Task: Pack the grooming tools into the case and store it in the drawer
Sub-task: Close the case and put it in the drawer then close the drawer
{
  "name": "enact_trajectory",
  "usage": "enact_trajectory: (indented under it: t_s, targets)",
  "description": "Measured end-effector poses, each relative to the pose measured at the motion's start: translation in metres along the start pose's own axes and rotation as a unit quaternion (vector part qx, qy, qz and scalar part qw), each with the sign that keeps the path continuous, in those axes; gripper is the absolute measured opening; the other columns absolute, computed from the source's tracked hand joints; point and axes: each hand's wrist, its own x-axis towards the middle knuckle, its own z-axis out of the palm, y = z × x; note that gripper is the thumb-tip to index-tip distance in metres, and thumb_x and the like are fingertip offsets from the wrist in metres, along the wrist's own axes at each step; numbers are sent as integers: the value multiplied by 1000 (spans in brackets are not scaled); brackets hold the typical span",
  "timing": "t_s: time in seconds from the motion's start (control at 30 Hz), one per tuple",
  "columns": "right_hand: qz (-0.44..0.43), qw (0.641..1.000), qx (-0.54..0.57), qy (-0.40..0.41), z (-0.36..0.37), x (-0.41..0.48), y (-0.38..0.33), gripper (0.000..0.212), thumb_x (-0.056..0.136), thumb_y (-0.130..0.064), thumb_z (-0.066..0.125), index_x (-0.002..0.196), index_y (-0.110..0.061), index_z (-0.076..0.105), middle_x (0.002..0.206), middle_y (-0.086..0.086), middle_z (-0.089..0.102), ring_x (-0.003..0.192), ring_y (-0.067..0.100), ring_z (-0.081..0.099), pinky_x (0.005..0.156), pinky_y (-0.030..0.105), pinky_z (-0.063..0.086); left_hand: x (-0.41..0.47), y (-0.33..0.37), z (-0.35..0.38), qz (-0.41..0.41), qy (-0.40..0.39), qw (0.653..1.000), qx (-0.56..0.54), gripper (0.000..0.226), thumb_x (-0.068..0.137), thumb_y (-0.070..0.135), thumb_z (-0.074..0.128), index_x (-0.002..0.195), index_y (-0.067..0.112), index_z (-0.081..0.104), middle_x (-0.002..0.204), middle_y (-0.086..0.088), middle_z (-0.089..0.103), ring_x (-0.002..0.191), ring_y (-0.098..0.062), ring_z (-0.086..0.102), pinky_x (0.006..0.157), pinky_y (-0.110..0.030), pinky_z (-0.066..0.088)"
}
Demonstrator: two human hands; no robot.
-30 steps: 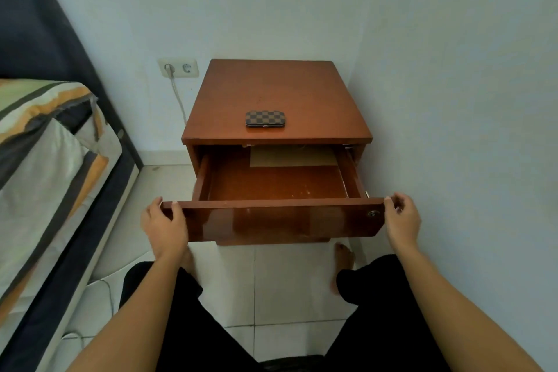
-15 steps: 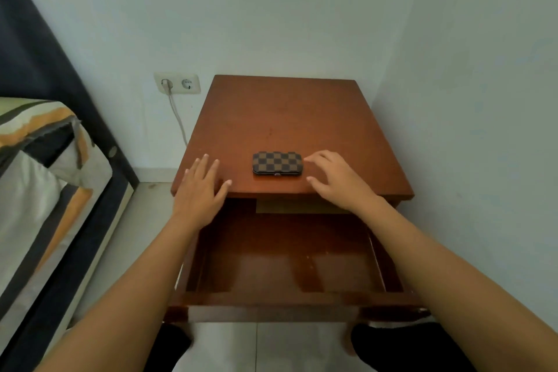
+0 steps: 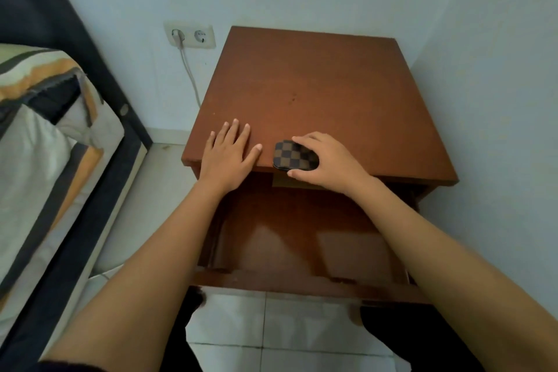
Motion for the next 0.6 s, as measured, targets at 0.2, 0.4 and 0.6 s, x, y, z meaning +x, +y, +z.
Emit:
enact_trajectory:
  t_s: [0.2, 0.4, 0.6]
  targets:
    - [-59, 997, -38, -11, 41, -67, -11, 73, 74, -49, 68, 135, -20, 43, 132, 0, 50, 120, 18, 45, 101, 36, 37, -1, -1, 0, -7, -8, 1000, -6, 63, 95, 55, 21, 149, 23, 17, 159, -3, 8, 146, -19, 2, 117, -39, -1]
    - [41, 980, -66, -184, 86, -55, 17, 73, 72, -43, 73, 133, -17, 41, 132, 7, 47, 120, 27, 45, 96, 42, 45, -10, 2, 1, -6, 2, 1000, -17, 61, 96, 53, 21, 149, 23, 16, 159, -3, 8, 146, -19, 1, 116, -38, -2]
    - [97, 963, -53, -245, 101, -54, 25, 75, 73, -33, 74, 135, -16, 35, 140, 11, 35, 125, 32, 39, 96, 45, 46, -20, 8, 3, -28, 18, 998, -56, 57, 98, 48, 23, 148, 20, 20, 159, -3, 11, 146, -19, 2, 116, -38, -2]
